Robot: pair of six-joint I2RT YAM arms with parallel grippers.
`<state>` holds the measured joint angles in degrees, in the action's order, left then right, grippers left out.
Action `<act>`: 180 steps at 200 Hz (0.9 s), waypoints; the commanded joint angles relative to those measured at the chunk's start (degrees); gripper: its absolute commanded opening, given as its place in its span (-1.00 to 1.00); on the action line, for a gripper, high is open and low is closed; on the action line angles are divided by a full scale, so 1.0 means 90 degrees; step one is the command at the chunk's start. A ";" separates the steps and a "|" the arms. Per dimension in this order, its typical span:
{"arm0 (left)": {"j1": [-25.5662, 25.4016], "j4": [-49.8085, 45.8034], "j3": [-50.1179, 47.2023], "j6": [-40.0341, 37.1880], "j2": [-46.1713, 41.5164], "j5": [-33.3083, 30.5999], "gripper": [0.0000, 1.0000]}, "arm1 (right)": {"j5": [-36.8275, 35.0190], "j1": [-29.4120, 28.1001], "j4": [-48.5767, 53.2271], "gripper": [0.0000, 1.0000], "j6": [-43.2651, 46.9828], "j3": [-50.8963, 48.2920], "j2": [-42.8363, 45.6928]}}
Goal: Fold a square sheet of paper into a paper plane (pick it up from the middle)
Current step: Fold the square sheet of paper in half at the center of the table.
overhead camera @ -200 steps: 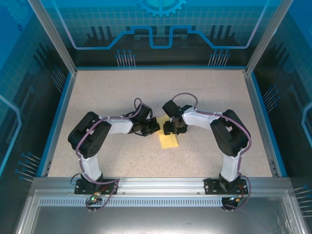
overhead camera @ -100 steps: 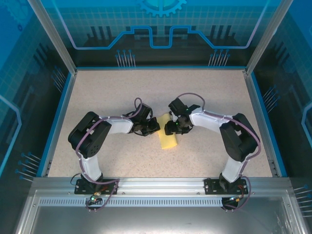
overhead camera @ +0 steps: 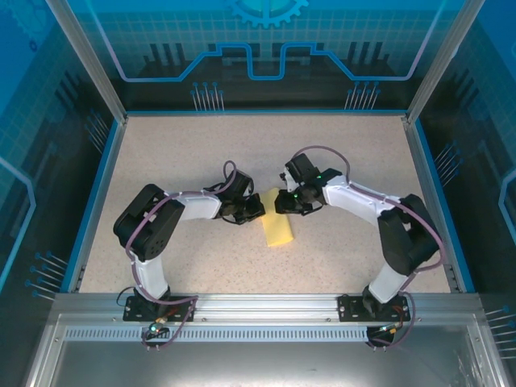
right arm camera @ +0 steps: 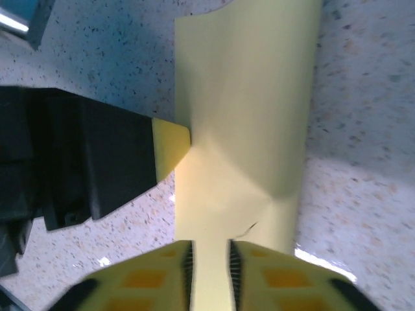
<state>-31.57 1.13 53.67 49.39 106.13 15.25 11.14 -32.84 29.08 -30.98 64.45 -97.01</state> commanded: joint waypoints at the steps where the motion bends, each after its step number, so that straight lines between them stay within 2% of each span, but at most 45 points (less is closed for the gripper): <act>1: -0.0041 -0.0899 -0.0026 -0.0067 0.0347 -0.0389 -1.00 | 0.0570 -0.0012 -0.0203 -0.75 -0.0067 0.0371 -0.0459; 47: -0.0037 -0.1248 0.0091 -0.0067 0.0388 -0.0491 -1.00 | 0.0637 -0.0005 -0.0167 -0.94 0.0073 0.0691 -0.1167; 95: -0.0047 -0.1612 0.0229 -0.0067 0.0481 -0.0579 -1.00 | 0.0560 0.0161 -0.0203 -0.96 0.0181 0.0464 -0.1435; 180: -0.0052 -0.2370 0.0426 -0.0149 0.0707 -0.0940 -1.00 | 0.0717 0.0674 -0.0471 -0.95 0.0298 -0.0587 -0.0982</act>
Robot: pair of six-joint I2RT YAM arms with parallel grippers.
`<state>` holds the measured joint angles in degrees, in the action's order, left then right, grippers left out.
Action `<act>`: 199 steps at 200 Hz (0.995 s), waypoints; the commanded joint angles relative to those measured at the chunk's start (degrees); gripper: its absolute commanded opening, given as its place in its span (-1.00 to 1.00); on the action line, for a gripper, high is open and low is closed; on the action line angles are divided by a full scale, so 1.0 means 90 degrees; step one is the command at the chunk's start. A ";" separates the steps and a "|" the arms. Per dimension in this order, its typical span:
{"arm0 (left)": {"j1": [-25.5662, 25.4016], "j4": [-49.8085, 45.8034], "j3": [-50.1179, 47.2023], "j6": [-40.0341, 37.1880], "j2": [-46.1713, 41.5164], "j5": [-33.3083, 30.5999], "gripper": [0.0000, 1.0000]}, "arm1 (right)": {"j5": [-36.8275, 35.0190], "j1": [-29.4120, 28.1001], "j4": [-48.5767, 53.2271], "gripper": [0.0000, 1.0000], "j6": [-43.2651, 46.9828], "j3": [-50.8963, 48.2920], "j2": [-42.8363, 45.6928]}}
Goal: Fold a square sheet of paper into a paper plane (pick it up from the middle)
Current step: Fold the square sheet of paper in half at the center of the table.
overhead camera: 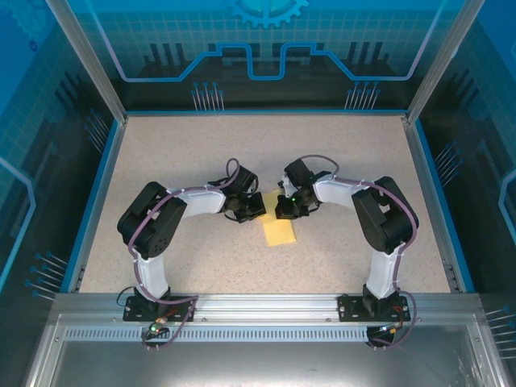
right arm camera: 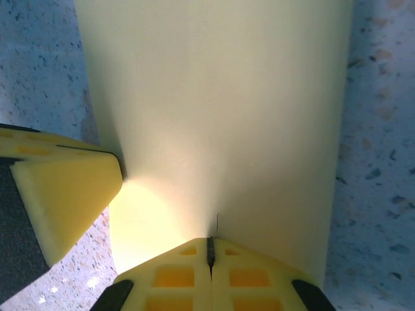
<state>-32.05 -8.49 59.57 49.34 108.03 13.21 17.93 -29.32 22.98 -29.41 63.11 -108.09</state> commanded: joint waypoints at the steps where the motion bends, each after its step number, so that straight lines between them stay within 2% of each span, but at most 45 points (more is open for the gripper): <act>1: 0.0004 -0.1302 -0.0231 -0.0142 0.0496 -0.0715 -1.00 | -0.0034 0.0296 0.0199 -0.94 0.0123 -0.0459 0.0261; 57: 0.0005 -0.1239 -0.0300 -0.0199 0.0536 -0.0740 -1.00 | 0.0008 0.0938 0.0060 -0.94 0.0125 -0.1590 0.1180; 100: 0.0006 -0.1233 -0.0281 -0.0282 0.0507 -0.0711 -1.00 | 0.0142 0.0925 -0.0249 -0.95 -0.0032 -0.1466 0.2185; 149: 0.0006 -0.1263 -0.0276 -0.0305 0.0477 -0.0707 -1.00 | 0.0556 0.0358 -0.0758 -1.00 -0.0140 -0.0470 0.0972; 199: 0.0006 -0.1341 -0.0242 -0.0307 0.0498 -0.0707 -1.00 | 0.0812 0.0148 -0.1126 -1.00 -0.0072 0.0136 -0.0112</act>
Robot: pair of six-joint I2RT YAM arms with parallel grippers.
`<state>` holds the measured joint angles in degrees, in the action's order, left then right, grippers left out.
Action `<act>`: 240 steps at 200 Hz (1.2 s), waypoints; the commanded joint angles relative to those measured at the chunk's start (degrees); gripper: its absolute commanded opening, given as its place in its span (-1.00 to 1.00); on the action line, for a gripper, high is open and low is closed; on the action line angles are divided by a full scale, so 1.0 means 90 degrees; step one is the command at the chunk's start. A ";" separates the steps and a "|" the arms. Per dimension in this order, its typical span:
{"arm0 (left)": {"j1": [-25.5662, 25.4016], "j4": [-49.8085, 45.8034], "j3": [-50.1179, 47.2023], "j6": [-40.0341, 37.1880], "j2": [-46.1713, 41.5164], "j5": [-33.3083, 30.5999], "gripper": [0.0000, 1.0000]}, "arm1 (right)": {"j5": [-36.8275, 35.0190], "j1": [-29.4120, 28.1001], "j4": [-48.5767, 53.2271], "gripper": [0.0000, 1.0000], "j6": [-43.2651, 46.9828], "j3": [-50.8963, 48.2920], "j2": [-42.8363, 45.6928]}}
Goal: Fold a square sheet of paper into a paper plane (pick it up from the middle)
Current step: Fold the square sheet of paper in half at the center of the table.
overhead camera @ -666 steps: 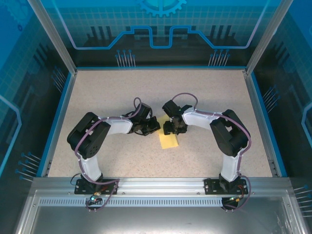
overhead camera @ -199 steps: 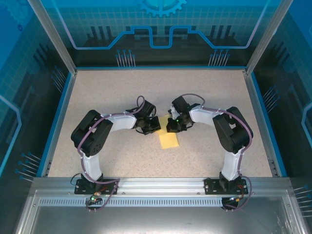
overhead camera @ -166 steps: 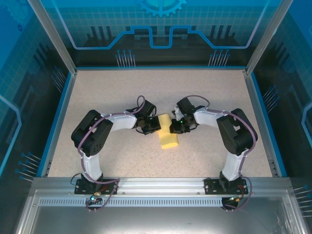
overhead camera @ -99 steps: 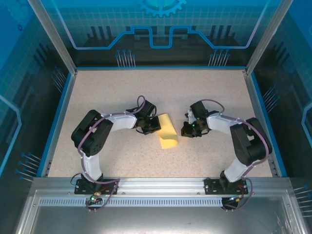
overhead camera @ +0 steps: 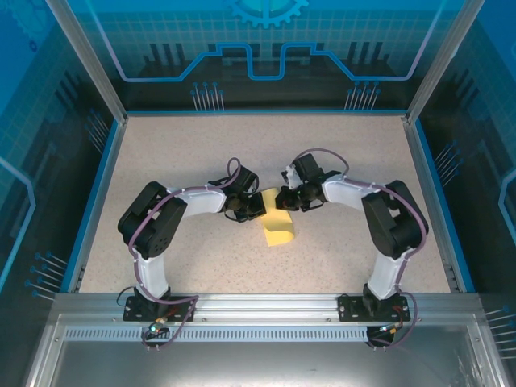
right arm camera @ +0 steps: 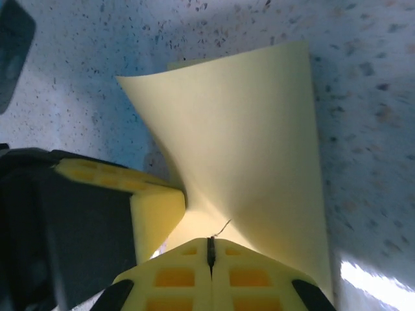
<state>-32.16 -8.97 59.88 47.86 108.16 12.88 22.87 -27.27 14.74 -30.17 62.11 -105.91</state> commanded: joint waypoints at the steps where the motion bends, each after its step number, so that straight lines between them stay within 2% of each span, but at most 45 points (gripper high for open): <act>1: 0.0014 -0.1293 -0.0276 -0.0142 0.0483 -0.0670 -1.00 | 0.0267 -0.0078 -0.0212 -1.00 0.0018 0.0252 -0.0363; 48: 0.0017 -0.1390 -0.0285 -0.0128 0.0527 -0.0718 -1.00 | 0.0021 0.0305 -0.0444 -1.00 0.0048 -0.0294 -0.0512; 102: 0.0013 -0.1367 -0.0354 -0.0151 0.0545 -0.0724 -1.00 | -0.0266 0.1090 -0.0338 -1.00 0.0199 -0.0944 0.0254; 124: 0.0012 -0.1366 -0.0335 -0.0168 0.0551 -0.0717 -1.00 | -0.0221 0.0981 -0.0300 -1.00 0.0117 -0.0858 0.0718; 147: 0.0016 -0.1376 -0.0320 -0.0161 0.0551 -0.0720 -1.00 | -0.0264 0.0495 -0.0368 -1.00 -0.0045 -0.0656 0.0864; 184: 0.0016 -0.1387 -0.0285 -0.0156 0.0562 -0.0709 -1.00 | -0.0108 -0.0020 -0.0451 -1.00 -0.0193 0.0011 -0.0003; 240: 0.0015 -0.1444 -0.0295 -0.0166 0.0570 -0.0718 -1.00 | -0.0066 0.0101 -0.0660 -1.00 -0.0313 0.0547 -0.1036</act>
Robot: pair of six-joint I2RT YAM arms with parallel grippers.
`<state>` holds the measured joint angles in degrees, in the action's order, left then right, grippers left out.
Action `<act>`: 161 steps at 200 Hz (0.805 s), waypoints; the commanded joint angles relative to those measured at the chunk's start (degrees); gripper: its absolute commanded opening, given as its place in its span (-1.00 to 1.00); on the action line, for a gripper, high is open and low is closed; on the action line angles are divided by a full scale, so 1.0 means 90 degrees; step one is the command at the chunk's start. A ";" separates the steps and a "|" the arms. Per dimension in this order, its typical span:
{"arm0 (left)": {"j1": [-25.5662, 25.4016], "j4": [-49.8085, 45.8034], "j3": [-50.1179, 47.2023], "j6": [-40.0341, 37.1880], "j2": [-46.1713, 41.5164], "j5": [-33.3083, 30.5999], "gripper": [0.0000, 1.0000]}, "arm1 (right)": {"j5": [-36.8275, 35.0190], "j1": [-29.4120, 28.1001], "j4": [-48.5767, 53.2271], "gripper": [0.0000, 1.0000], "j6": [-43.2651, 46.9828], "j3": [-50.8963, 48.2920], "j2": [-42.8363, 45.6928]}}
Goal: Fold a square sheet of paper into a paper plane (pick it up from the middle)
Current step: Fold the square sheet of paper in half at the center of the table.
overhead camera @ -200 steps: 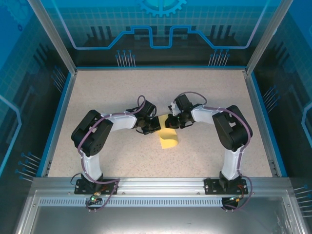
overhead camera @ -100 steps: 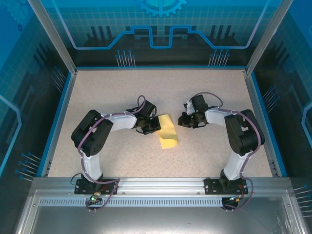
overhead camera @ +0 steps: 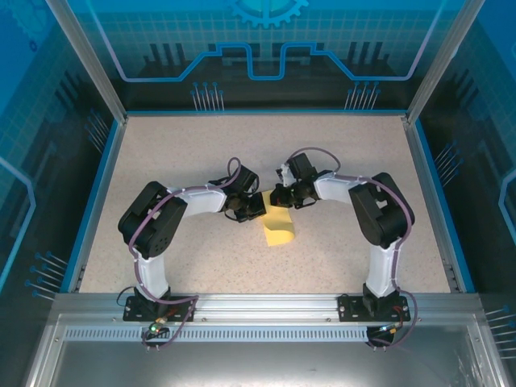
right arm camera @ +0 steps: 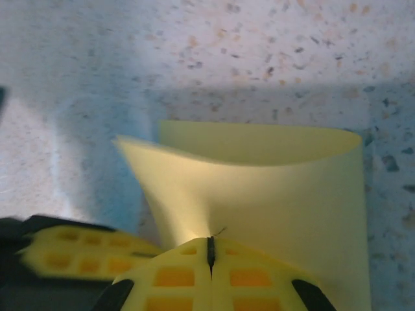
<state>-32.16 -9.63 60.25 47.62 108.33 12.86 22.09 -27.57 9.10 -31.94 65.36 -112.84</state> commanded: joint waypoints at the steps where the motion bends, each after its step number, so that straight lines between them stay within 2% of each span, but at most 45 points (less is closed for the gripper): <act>1: 0.0012 -0.1366 -0.0341 -0.0142 0.0551 -0.0716 -1.00 | 0.0019 0.0149 -0.0044 -1.00 -0.0124 0.0182 -0.0270; 35: 0.0010 -0.1514 -0.0337 -0.0142 0.0580 -0.0769 -1.00 | -0.0066 0.0651 -0.0821 -1.00 -0.0473 -0.0467 -0.0215; 59: 0.0011 -0.1569 -0.0376 -0.0137 0.0590 -0.0833 -1.00 | -0.0662 0.0923 -0.0800 -1.00 -0.0546 -0.0744 0.0086; 100: 0.0013 -0.1529 -0.0386 -0.0144 0.0590 -0.0804 -1.00 | -0.1144 0.0906 -0.0792 -1.00 -0.0468 -0.0957 0.1047; 123: 0.0007 -0.1524 -0.0361 -0.0166 0.0598 -0.0785 -1.00 | -0.0698 0.0668 -0.0731 -1.00 -0.0227 -0.0774 0.1187; 161: -0.0001 -0.1540 -0.0327 -0.0188 0.0609 -0.0792 -1.00 | 0.0013 0.0262 -0.0557 -1.00 -0.0189 -0.0159 0.0449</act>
<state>-32.16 -10.07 60.69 47.44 108.60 12.69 17.34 -23.11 2.52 -34.46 60.71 -104.55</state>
